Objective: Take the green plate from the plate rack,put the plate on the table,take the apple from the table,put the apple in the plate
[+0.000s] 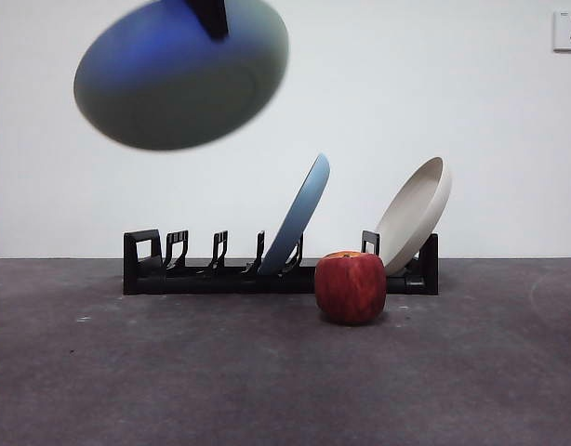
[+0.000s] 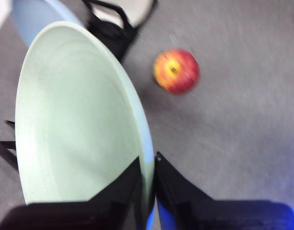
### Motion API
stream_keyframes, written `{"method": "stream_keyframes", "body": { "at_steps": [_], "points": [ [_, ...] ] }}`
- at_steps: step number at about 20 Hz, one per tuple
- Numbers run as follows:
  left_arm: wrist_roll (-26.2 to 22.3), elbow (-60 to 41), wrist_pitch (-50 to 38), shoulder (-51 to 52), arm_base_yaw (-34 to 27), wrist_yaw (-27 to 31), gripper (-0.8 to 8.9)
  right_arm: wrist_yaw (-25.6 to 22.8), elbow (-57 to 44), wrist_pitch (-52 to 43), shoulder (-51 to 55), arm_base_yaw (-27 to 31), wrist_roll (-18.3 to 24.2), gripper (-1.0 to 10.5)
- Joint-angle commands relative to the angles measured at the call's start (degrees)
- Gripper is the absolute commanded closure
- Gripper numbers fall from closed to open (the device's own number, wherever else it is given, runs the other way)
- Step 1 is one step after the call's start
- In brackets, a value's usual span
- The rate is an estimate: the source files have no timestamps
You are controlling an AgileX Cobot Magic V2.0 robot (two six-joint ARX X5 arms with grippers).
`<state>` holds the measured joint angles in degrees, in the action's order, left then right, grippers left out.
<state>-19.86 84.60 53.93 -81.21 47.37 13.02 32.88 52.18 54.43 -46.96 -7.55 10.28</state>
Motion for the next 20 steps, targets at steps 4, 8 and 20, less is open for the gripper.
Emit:
{"method": "stream_keyframes", "body": {
  "at_steps": [4,8,20],
  "points": [
    [2.03,-17.57,-10.95,-0.28,8.76,9.97,8.19,0.22,0.17,-0.11,0.15,-0.13,-0.35,2.6],
    [2.12,-29.64,-22.21,-0.39,12.37,12.85,8.19,0.22,0.17,-0.11,0.15,-0.13,-0.37,2.6],
    [-2.64,-40.33,-41.03,-8.7,13.66,14.01,8.19,0.22,0.17,-0.13,0.13,-0.13,-0.37,2.6]
  ]
}}
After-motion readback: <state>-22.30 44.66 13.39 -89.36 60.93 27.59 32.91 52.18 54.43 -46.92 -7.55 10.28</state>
